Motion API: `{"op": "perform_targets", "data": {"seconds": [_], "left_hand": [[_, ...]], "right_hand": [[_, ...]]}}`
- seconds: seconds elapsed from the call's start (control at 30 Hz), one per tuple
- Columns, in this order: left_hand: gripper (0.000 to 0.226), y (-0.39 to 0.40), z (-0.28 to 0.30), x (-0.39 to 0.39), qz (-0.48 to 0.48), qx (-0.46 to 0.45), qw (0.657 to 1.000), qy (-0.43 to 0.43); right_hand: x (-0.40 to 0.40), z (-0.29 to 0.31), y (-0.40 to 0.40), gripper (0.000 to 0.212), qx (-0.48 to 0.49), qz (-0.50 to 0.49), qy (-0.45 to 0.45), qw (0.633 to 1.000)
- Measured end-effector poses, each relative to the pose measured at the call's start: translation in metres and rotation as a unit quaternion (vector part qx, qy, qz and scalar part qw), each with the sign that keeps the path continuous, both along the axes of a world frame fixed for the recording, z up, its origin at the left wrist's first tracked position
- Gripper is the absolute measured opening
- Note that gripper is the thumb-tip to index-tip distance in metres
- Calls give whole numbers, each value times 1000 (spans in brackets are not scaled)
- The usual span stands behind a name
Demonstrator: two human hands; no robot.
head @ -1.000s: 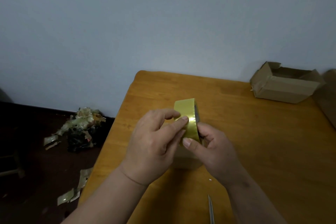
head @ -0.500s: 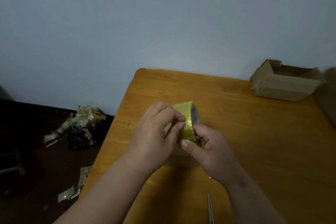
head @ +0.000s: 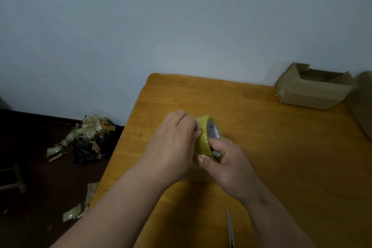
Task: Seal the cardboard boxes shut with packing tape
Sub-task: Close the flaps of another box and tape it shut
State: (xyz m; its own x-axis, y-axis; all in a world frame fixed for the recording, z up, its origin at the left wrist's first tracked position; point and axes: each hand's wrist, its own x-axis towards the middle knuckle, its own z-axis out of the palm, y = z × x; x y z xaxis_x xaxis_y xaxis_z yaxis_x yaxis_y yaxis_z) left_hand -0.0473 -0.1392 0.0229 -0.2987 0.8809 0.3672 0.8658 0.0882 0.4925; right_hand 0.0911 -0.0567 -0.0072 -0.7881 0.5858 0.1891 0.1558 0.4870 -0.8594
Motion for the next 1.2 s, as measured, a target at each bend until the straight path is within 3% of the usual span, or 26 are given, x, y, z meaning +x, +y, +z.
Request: {"op": "perform_targets", "data": {"seconds": [0.1, 0.17, 0.23, 0.3, 0.53, 0.67, 0.93, 1.2], "left_hand": [[10, -1, -3, 3, 3, 3, 1000, -10], [6, -4, -7, 4, 20, 37, 996, -74], [18, -7, -11, 5, 29, 64, 991, -113], [25, -8, -14, 5, 20, 78, 989, -120], [11, -6, -14, 9, 21, 117, 980, -157], [22, -6, -11, 10, 25, 132, 974, -183], [24, -13, -9, 12, 37, 170, 972, -156], [23, -14, -6, 16, 30, 155, 970, -183]], "right_hand": [[1, 3, -3, 35, -29, -4, 14, 999], [1, 6, -4, 27, -61, -2, 21, 998], [1, 9, -2, 24, -67, -5, 17, 998], [1, 10, -1, 24, -60, -11, 14, 998], [1, 10, -1, 38, -34, -20, 12, 999], [2, 7, -5, 41, -17, -28, 10, 999], [-3, 12, -7, 43, -1, -30, 15, 999], [-2, 14, -6, 40, 12, -39, 18, 999]]}}
